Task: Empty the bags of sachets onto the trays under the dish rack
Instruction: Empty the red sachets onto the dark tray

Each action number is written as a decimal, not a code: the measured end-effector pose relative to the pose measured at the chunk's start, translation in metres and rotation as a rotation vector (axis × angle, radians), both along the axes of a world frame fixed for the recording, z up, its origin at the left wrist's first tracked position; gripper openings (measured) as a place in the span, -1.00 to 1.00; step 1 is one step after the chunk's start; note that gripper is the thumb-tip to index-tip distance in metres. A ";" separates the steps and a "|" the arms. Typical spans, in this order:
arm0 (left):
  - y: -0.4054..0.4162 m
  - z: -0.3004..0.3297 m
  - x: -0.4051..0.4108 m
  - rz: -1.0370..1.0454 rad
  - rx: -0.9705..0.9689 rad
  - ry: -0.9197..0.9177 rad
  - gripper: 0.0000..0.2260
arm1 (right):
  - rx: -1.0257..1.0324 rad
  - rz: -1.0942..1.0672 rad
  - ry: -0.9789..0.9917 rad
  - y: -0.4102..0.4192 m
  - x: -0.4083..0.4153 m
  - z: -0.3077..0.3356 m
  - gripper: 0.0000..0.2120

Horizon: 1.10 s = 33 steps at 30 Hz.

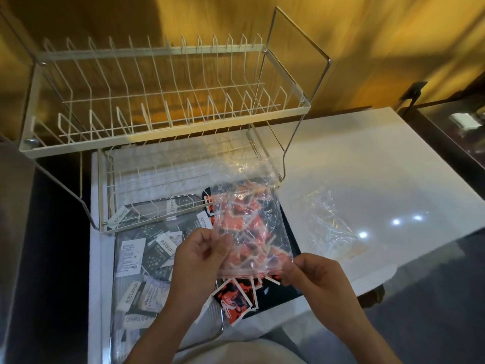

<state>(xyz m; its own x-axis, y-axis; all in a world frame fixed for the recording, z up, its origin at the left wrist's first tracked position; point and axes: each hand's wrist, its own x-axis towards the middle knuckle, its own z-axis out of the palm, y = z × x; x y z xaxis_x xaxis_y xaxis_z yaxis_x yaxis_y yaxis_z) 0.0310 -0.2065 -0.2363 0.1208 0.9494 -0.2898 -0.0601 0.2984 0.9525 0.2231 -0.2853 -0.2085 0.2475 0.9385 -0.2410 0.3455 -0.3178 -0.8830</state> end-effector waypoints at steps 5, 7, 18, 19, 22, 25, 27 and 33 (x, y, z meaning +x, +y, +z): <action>-0.002 0.006 0.000 -0.078 -0.123 -0.053 -0.83 | 0.026 -0.074 0.169 0.000 -0.001 0.000 -0.74; -0.003 0.009 0.000 -0.104 -0.198 -0.122 -0.81 | 0.036 -0.105 0.240 0.000 -0.003 0.001 -0.74; -0.016 0.023 0.016 -0.089 -0.475 -0.432 -0.68 | 0.164 -0.203 0.373 -0.002 -0.017 0.002 -0.77; -0.017 0.023 0.018 -0.100 -0.497 -0.458 -0.71 | 0.176 -0.204 0.376 -0.002 -0.019 0.002 -0.77; -0.022 0.025 0.024 -0.174 -0.477 -0.404 -0.84 | 0.202 -0.197 0.378 -0.001 -0.025 -0.001 -0.79; -0.028 0.026 0.030 -0.235 -0.402 -0.283 -0.85 | 0.219 -0.173 0.407 -0.002 -0.030 -0.003 -0.79; -0.029 0.024 0.031 -0.234 -0.378 -0.237 -0.87 | 0.221 -0.165 0.409 -0.003 -0.031 -0.004 -0.79; -0.030 0.022 0.030 -0.185 -0.323 -0.171 -0.74 | 0.196 -0.150 0.360 -0.005 -0.031 -0.008 -0.77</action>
<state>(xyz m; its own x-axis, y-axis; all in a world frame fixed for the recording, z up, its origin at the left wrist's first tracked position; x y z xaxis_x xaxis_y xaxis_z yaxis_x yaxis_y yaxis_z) 0.0614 -0.2368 -0.2139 0.3536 0.7704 -0.5305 -0.1263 0.6013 0.7890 0.1923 -0.2900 -0.2170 0.3171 0.9352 -0.1578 -0.0327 -0.1555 -0.9873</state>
